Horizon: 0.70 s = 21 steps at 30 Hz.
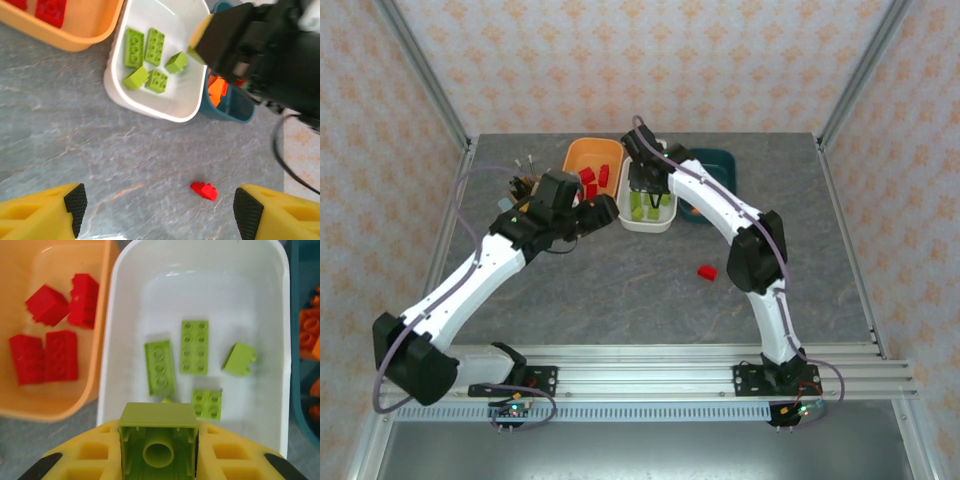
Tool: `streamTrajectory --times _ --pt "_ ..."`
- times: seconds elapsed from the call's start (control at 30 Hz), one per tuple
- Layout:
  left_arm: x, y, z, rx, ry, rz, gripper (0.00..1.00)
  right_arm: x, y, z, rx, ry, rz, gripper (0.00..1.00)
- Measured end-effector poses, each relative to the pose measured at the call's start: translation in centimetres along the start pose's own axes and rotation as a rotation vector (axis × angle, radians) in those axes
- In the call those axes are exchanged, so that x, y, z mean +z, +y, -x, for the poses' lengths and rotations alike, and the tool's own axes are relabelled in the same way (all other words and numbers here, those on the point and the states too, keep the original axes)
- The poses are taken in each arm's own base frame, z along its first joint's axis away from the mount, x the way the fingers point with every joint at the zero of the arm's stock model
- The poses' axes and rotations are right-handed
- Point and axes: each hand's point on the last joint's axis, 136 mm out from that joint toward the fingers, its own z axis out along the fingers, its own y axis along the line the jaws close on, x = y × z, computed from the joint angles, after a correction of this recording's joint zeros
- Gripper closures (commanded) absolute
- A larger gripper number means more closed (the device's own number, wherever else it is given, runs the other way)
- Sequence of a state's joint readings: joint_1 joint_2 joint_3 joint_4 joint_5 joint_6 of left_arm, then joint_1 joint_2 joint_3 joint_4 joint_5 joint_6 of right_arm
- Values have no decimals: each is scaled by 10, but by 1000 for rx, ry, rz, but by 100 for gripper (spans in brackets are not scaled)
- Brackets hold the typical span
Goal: Sort the legos into containers by color
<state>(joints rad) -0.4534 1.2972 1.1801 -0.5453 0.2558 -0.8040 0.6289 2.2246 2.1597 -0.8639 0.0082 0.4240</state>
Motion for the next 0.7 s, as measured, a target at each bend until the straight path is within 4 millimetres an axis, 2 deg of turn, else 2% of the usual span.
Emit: streamTrajectory --times 0.17,0.27,0.4,0.53,0.6,0.7 --pt "27 -10 21 -12 -1 -9 20 57 -18 12 11 29 -28 71" --pt "42 -10 26 -9 8 0 20 82 -30 20 19 36 -31 69" --pt "58 -9 26 -8 28 15 20 104 -42 30 34 29 -29 68" --pt "65 -8 24 -10 41 15 20 122 -45 45 55 2 -12 66" --pt "65 -9 24 -10 42 13 20 130 -46 45 59 1 -8 63" --pt "65 -9 25 -9 41 9 20 140 -46 40 66 15 -9 54"
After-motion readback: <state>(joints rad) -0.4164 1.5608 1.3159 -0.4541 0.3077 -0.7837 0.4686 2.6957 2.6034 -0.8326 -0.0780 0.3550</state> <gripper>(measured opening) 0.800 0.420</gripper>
